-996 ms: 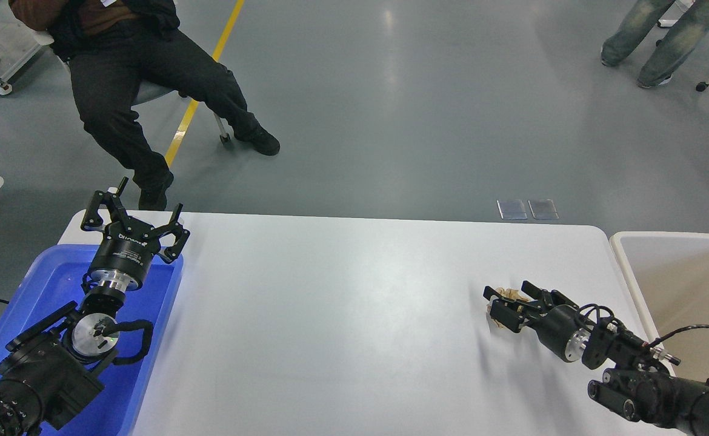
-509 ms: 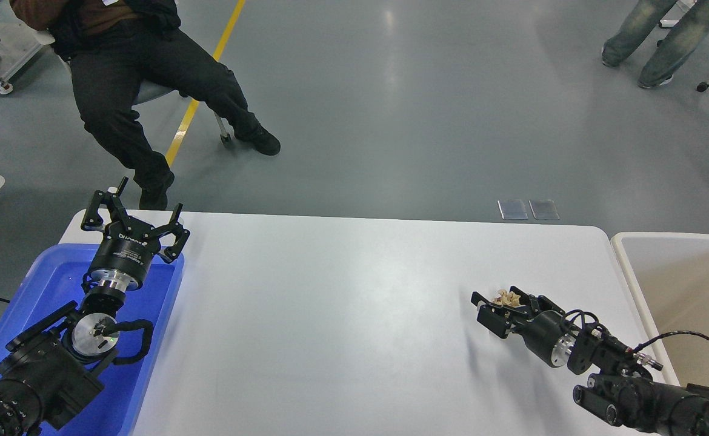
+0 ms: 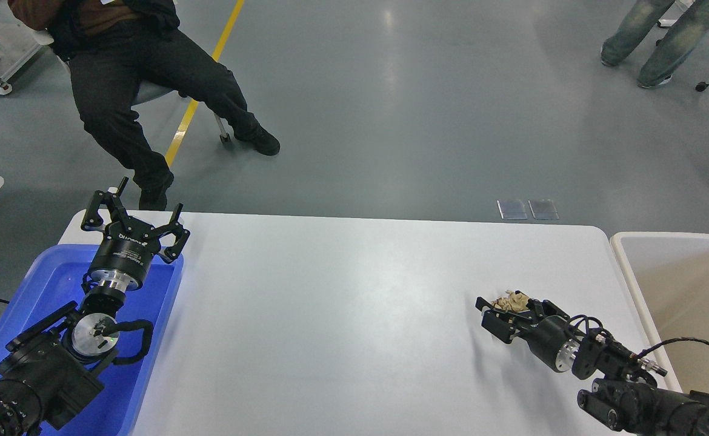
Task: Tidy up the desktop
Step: 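Lower the right gripper onto the tan wrapper and close on it, then lift the wrapper with the right gripper and carry it toward the white bin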
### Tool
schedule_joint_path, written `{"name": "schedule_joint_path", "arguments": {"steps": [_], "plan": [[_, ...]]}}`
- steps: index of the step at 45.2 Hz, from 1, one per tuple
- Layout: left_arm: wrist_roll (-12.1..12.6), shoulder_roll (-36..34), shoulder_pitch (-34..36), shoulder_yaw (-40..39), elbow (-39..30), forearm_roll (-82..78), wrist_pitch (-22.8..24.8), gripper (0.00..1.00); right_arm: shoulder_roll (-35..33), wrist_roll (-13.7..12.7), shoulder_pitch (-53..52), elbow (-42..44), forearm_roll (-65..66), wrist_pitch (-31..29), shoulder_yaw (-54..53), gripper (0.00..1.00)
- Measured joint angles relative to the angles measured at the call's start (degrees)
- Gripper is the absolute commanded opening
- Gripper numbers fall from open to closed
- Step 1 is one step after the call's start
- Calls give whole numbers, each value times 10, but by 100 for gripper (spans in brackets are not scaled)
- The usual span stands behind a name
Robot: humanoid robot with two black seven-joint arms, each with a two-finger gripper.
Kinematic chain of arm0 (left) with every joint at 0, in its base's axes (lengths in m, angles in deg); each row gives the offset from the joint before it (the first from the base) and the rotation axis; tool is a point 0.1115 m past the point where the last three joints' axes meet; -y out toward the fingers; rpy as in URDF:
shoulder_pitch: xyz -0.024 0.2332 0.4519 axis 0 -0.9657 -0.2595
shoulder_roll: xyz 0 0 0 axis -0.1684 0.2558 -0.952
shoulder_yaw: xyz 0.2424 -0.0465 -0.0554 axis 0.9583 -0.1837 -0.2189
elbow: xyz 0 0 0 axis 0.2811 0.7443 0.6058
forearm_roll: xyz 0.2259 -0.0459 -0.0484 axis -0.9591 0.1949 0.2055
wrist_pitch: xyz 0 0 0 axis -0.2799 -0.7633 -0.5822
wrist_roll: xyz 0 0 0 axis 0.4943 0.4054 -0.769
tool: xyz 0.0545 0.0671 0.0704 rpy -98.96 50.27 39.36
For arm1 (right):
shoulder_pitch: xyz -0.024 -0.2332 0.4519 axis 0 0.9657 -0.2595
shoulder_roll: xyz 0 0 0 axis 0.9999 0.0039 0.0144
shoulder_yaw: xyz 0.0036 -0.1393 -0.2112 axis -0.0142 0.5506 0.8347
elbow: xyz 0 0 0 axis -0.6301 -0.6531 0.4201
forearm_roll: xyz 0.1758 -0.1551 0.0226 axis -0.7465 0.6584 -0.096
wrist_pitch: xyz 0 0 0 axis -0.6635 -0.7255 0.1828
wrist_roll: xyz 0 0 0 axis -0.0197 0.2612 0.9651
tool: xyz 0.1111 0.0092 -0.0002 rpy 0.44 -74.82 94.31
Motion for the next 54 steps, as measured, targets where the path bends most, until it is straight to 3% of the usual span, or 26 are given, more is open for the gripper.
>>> {"name": "schedule_joint_path", "arguments": {"steps": [4, 21, 27, 37, 54], "plan": [[0, 0, 0, 0, 0, 0, 0, 100, 1, 5, 2, 4, 0, 0, 0, 100], [0, 0, 0, 0, 0, 0, 0, 100, 2, 17, 8, 13, 0, -1, 1, 77], [0, 0, 0, 0, 0, 0, 0, 100, 3, 19, 9, 14, -2, -1, 0, 30], [0, 0, 0, 0, 0, 0, 0, 100, 6, 20, 12, 30, -10, -2, 10, 0], [0, 0, 0, 0, 0, 0, 0, 100, 11, 21, 17, 50, -43, -3, 49, 0]]}}
